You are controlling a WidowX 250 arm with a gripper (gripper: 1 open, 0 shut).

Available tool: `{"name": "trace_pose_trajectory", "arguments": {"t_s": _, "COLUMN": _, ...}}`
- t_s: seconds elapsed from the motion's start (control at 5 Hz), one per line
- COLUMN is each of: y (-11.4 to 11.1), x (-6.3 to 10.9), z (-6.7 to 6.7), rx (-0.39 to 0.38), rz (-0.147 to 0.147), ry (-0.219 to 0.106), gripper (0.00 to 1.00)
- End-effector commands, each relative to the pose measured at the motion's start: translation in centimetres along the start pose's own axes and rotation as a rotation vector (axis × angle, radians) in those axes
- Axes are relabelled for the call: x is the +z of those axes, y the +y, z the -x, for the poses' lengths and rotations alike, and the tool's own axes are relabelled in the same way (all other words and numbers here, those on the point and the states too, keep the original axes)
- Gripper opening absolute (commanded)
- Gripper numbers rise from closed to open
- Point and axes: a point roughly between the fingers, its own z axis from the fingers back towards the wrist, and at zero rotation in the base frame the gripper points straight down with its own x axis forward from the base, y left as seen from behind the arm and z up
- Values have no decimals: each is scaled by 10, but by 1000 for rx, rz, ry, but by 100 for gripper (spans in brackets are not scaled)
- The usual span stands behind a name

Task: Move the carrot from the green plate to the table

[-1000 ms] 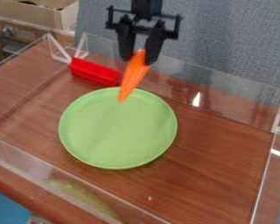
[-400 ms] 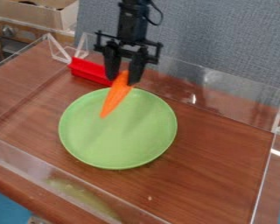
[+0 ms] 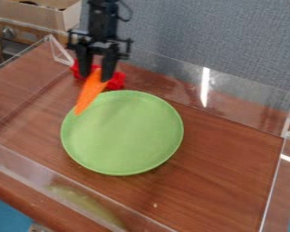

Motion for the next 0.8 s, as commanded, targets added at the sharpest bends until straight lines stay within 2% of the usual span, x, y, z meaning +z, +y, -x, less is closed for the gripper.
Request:
{"name": "trace_pose_trajectory", "arguments": {"t_s": 0.0, "y": 38, "x": 12, "z": -7, "rx": 14, "rz": 2, "ry": -61, "gripper": 0}}
{"name": "trace_pose_trajectory", "arguments": {"t_s": 0.2, "y": 57, "x": -2, "z": -16, "rx": -9, "rz": 11, "ry": -34, "gripper": 0}}
{"name": "trace_pose_trajectory", "arguments": {"t_s": 0.4, "y": 64, "x": -6, "z": -25, "rx": -40, "rz": 45, "ry": -20, "gripper": 0}}
{"name": "trace_pose_trajectory", "arguments": {"t_s": 0.6, "y": 63, "x": -6, "z": -23, "rx": -79, "rz": 64, "ry": -17, "gripper": 0}}
